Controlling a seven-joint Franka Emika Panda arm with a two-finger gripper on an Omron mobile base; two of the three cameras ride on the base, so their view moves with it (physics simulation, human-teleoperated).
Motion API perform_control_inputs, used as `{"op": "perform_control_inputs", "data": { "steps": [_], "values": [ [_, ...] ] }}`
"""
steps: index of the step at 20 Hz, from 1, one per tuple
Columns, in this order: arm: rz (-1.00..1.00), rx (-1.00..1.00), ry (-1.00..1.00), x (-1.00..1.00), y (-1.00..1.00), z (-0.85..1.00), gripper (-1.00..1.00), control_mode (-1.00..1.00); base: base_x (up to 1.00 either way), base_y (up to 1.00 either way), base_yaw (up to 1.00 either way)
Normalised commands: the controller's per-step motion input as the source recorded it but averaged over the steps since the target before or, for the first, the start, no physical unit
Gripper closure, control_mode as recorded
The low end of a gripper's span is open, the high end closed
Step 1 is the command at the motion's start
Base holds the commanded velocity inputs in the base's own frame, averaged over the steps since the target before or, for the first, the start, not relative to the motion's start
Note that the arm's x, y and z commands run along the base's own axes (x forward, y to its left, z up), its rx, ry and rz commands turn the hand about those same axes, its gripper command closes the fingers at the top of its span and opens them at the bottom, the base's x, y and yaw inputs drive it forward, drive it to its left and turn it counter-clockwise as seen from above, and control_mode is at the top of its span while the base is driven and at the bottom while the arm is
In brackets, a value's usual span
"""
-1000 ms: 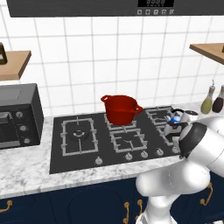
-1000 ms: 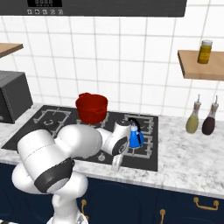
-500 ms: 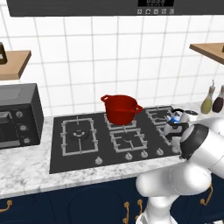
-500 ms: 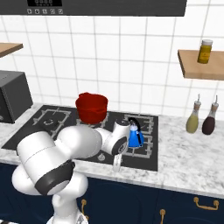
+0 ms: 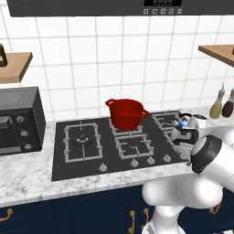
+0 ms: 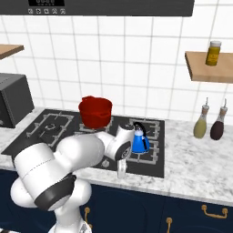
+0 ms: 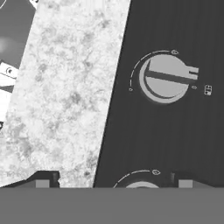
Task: Pick the kettle from the counter and place it on a stove burner. Then turn the burner on.
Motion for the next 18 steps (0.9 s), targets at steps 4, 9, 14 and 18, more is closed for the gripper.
{"op": "perform_control_inputs", "data": {
  "steps": [4,9,14,18],
  "values": [
    [0.10,-0.07,-0.22,0.00,0.17,0.96,-1.00,-1.00,0.00,0.00,0.00],
    [0.08,-0.08,-0.24,-0.08,0.15,0.91,-1.00,-1.00,0.00,0.00,0.00],
    [0.05,-0.07,-0.31,-0.57,0.03,0.45,-1.00,-1.00,0.00,0.00,0.00],
    [0.01,0.00,-0.26,-0.83,-0.18,0.02,-1.00,-1.00,0.00,0.00,0.00]
  ]
}}
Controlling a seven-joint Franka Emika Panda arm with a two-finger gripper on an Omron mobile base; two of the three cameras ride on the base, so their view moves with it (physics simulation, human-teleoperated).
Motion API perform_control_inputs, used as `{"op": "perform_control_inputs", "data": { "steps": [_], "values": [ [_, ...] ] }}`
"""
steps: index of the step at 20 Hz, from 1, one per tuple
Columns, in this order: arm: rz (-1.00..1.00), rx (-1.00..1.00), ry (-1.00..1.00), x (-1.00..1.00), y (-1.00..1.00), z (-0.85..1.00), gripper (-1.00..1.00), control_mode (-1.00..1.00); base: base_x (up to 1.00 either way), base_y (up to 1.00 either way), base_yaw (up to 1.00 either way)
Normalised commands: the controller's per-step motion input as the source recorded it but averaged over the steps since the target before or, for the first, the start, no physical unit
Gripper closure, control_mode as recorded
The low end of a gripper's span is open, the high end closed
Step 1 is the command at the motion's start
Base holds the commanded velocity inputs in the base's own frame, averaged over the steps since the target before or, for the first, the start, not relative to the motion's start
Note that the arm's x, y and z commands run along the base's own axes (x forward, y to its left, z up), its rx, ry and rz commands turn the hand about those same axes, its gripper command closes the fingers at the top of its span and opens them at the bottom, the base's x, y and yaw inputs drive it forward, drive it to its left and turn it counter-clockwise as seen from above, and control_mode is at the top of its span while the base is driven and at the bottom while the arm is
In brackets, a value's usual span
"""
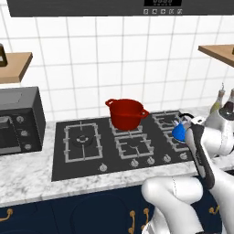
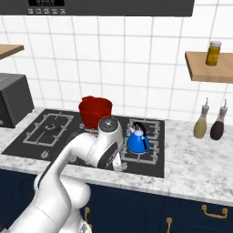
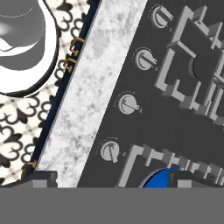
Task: Pick the kettle from the counter and place it on a stove burner. Then turn the burner on.
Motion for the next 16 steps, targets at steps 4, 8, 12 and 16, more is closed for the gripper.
{"op": "perform_control_inputs", "data": {
  "steps": [4,8,12,16],
  "values": [
    [0.00,0.01,-0.16,-0.95,-0.51,0.00,-1.00,-1.00,0.00,0.00,0.00],
    [0.00,0.11,-0.10,-0.90,-0.83,0.00,-1.00,-1.00,0.00,0.00,0.00],
    [-0.03,0.22,-0.10,-0.89,-0.99,0.00,-1.00,-1.00,0.00,0.00,0.00],
    [-0.03,0.25,-0.14,-0.71,-0.98,0.11,-1.00,-1.00,0.00,0.00,0.00]
  ]
}}
